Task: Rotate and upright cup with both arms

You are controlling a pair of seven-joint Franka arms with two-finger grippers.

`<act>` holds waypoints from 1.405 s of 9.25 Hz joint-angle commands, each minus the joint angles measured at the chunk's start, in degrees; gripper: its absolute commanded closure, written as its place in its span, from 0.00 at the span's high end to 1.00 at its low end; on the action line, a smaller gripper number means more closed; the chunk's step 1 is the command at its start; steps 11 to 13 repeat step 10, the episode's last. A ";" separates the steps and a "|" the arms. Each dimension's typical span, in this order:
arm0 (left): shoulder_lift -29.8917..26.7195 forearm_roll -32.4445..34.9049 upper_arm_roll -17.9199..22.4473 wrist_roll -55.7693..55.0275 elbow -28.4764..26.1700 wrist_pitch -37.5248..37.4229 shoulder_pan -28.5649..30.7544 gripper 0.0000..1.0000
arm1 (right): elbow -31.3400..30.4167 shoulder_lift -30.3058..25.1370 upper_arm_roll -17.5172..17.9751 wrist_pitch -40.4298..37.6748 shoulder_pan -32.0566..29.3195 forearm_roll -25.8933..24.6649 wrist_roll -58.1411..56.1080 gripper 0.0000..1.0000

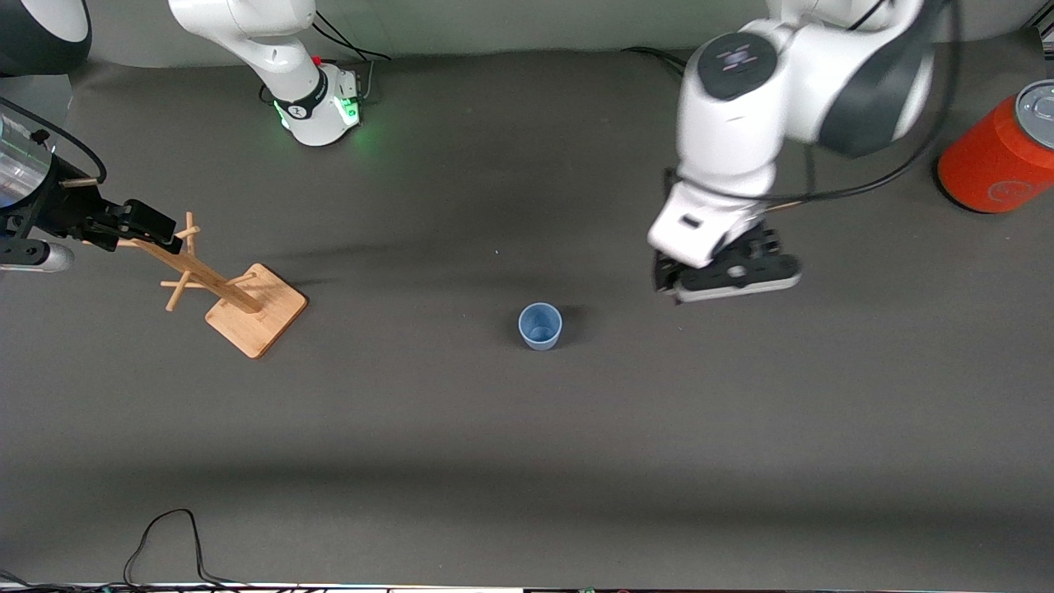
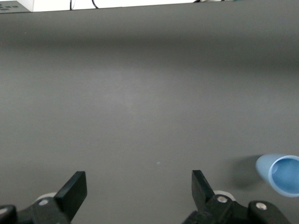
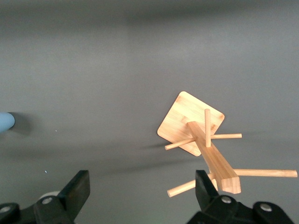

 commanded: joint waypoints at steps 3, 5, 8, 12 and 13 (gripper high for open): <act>-9.19 -8.45 2.41 26.12 -5.40 -7.02 13.62 1.00 | 1.89 0.74 -0.32 -2.41 0.18 0.95 4.60 1.00; -9.55 -9.24 13.11 31.96 -4.35 -9.49 10.57 1.00 | 1.89 0.74 -0.32 -3.47 0.18 0.95 4.63 1.00; -7.53 -9.07 8.72 31.98 0.66 -13.36 18.67 1.00 | 1.89 0.82 -0.32 -3.47 0.18 0.86 4.53 1.00; -7.36 -8.89 -3.15 31.19 1.54 -13.54 29.42 1.00 | 1.89 1.00 -0.32 -3.39 0.18 0.77 4.53 1.00; -7.36 -8.89 -3.15 31.19 1.54 -13.54 29.42 1.00 | 1.89 1.00 -0.32 -3.39 0.18 0.77 4.53 1.00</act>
